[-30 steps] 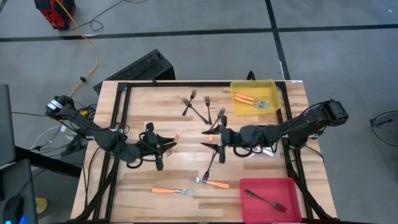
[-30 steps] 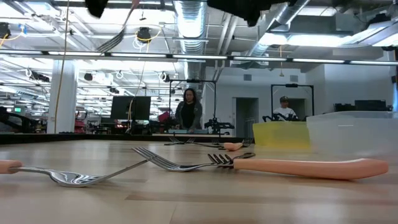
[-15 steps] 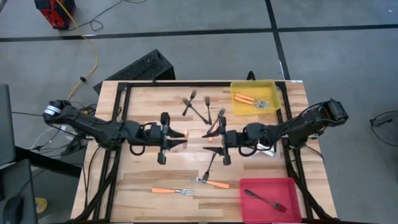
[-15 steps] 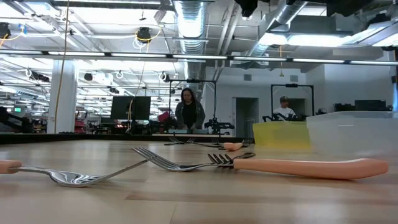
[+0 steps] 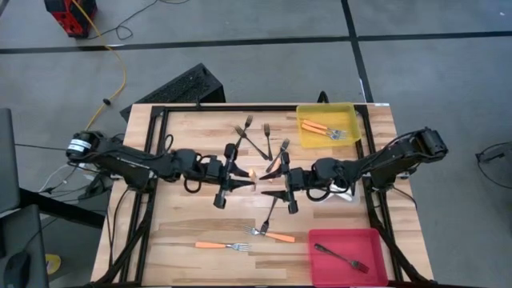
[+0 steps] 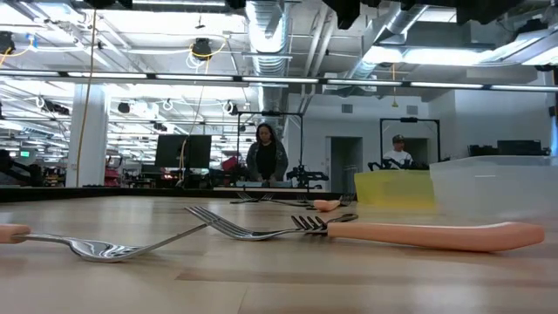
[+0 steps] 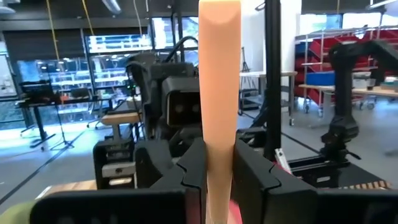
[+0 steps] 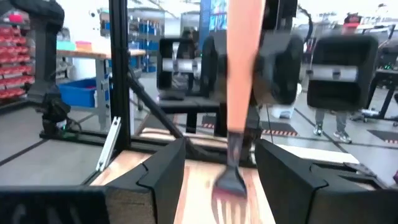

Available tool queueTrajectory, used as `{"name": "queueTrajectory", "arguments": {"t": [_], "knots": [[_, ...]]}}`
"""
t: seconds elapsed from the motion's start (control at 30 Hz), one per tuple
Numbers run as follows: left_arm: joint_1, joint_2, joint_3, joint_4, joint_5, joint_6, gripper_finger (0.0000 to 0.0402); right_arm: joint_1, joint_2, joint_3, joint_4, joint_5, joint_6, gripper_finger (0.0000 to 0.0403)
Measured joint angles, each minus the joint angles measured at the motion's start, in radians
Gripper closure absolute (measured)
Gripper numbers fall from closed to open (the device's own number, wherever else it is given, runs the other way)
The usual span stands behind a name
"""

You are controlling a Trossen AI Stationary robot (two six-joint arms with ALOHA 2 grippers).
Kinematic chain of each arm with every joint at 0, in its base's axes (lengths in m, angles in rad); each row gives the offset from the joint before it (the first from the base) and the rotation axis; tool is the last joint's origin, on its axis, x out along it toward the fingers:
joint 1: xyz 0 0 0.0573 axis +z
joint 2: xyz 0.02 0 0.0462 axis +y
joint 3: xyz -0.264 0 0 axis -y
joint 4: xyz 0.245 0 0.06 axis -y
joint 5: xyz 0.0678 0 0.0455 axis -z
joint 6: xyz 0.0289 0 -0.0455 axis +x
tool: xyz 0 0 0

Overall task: Sort silverware by color (type)
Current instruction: Put the orange fork into the yellow bin

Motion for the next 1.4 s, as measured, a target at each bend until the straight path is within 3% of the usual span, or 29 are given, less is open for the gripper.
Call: {"name": "queueTrajectory", "arguments": {"t": [0.37, 1.4], "knots": [[0.037, 0.083, 0.0, 0.128, 0.01, 0.009, 0.0368, -0.038, 0.0, 0.001, 0.012, 0.025, 0.026, 0.0184], [0.067, 0.083, 0.0, 0.158, 0.016, -0.005, 0.0368, -0.096, 0.003, 0.031, -0.007, 0.027, 0.051, 0.0198]]}}
